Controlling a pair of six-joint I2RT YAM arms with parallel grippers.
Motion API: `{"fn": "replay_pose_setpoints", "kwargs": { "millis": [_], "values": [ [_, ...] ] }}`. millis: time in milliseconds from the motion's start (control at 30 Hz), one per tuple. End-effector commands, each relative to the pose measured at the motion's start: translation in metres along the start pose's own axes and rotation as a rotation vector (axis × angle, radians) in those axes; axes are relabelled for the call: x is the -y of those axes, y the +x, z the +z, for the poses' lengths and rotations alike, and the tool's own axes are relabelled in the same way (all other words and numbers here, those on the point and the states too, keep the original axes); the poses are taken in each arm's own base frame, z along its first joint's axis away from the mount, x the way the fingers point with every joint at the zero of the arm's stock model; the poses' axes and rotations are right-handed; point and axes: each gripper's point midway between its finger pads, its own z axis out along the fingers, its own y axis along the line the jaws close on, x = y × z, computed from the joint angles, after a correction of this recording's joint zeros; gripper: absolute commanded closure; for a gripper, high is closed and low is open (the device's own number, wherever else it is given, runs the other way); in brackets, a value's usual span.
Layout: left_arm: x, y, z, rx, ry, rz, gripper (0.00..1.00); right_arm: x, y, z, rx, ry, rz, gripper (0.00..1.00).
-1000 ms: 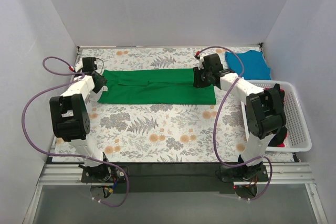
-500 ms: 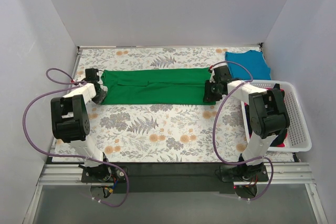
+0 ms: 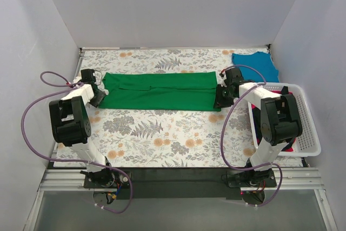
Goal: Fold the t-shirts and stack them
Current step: Fold the tshirt
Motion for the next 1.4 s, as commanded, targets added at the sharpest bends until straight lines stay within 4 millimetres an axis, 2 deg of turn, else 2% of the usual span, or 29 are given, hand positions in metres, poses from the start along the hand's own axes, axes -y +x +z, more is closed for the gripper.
{"fn": "replay_pose_setpoints", "kwargs": {
  "millis": [0,67,133,167,200,233,300,333,433,467,533,633,700,833,867,933,967,1000,1067,1100,1133,1167,1200,1267,1300,1367],
  "values": [
    [-0.001,-0.030,-0.010,0.065,-0.030,0.009,0.65,-0.010,-0.019,-0.031,0.035,0.044,-0.105,0.65],
    [0.009,-0.039,-0.021,0.083,0.003,0.003,0.62,-0.027,-0.032,-0.039,0.070,0.039,-0.173,0.64],
    [0.026,-0.048,-0.034,0.106,0.050,0.027,0.53,-0.037,-0.033,-0.037,0.061,0.031,-0.226,0.64],
    [0.031,-0.051,-0.040,0.119,0.061,0.041,0.50,-0.046,-0.044,-0.041,0.081,0.023,-0.245,0.64],
    [0.037,-0.053,-0.047,0.133,0.073,0.054,0.45,-0.048,-0.045,-0.039,0.071,0.031,-0.257,0.64],
    [0.049,-0.053,-0.056,0.143,0.094,0.083,0.44,-0.051,-0.041,-0.033,0.039,0.041,-0.282,0.64],
    [0.061,-0.049,-0.065,0.148,0.117,0.106,0.42,-0.053,-0.045,-0.030,0.039,0.064,-0.307,0.64],
    [0.073,-0.040,-0.073,0.143,0.141,0.136,0.41,-0.054,-0.041,-0.022,0.020,0.067,-0.318,0.64],
    [0.088,-0.017,-0.077,0.108,0.164,0.180,0.42,-0.052,-0.036,-0.011,-0.019,0.082,-0.313,0.63],
    [0.099,0.002,-0.080,0.083,0.188,0.215,0.42,-0.050,-0.033,-0.008,-0.031,0.089,-0.313,0.63],
    [0.108,0.028,-0.079,0.021,0.204,0.255,0.42,-0.049,-0.025,0.000,-0.068,0.097,-0.327,0.63],
    [0.116,0.051,-0.077,-0.014,0.214,0.286,0.42,-0.041,-0.012,0.006,-0.111,0.138,-0.342,0.63],
    [0.119,0.062,-0.069,-0.038,0.205,0.295,0.42,-0.038,-0.002,0.008,-0.133,0.154,-0.348,0.63],
    [0.120,0.086,-0.049,-0.106,0.183,0.313,0.42,-0.029,0.035,0.014,-0.236,0.182,-0.367,0.63],
    [0.117,0.094,-0.037,-0.125,0.159,0.323,0.42,-0.030,0.044,0.013,-0.260,0.180,-0.375,0.64],
    [0.116,0.102,-0.021,-0.147,0.133,0.340,0.43,-0.034,0.075,0.011,-0.331,0.161,-0.398,0.64],
    [0.120,0.099,-0.022,-0.139,0.143,0.339,0.43,-0.035,0.085,0.009,-0.348,0.162,-0.408,0.65],
    [0.118,0.106,-0.010,-0.155,0.126,0.365,0.43,-0.044,0.097,0.005,-0.363,0.141,-0.431,0.65],
    [0.133,0.104,-0.004,-0.157,0.152,0.389,0.44,-0.049,0.129,-0.001,-0.430,0.105,-0.438,0.66],
    [0.131,0.112,0.009,-0.176,0.133,0.411,0.44,-0.066,0.145,-0.006,-0.460,0.040,-0.470,0.67],
    [0.146,0.105,0.009,-0.157,0.162,0.432,0.44,-0.071,0.155,-0.011,-0.486,0.023,-0.477,0.67],
    [0.150,0.106,0.013,-0.158,0.161,0.445,0.44,-0.077,0.164,-0.014,-0.502,0.004,-0.499,0.68],
    [0.156,0.107,0.016,-0.152,0.169,0.461,0.44,-0.091,0.179,-0.020,-0.530,-0.046,-0.540,0.68],
    [0.176,0.105,0.025,-0.134,0.198,0.505,0.44,-0.107,0.194,-0.029,-0.572,-0.107,-0.578,0.68],
    [0.186,0.106,0.027,-0.126,0.215,0.526,0.44,-0.122,0.201,-0.032,-0.586,-0.143,-0.624,0.68],
    [0.210,0.110,0.034,-0.117,0.258,0.567,0.43,-0.140,0.209,-0.035,-0.607,-0.195,-0.664,0.68]
  ]
}}
